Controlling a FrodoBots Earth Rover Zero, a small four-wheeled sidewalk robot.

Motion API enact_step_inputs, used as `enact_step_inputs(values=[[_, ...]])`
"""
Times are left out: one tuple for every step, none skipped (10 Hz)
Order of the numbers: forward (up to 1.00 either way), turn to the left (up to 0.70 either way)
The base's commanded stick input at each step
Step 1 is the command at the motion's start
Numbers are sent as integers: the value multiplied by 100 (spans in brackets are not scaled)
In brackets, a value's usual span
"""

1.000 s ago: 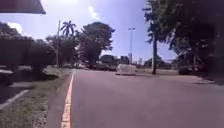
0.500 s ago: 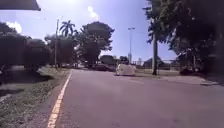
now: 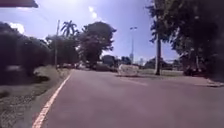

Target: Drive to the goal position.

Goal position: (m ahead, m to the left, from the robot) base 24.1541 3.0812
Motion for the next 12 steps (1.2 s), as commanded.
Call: enact_step_inputs(values=[[70,0],[70,0],[70,0],[70,0],[70,0],[70,0],[70,0],[70,0],[70,0],[70,0],[70,0],[70,0]])
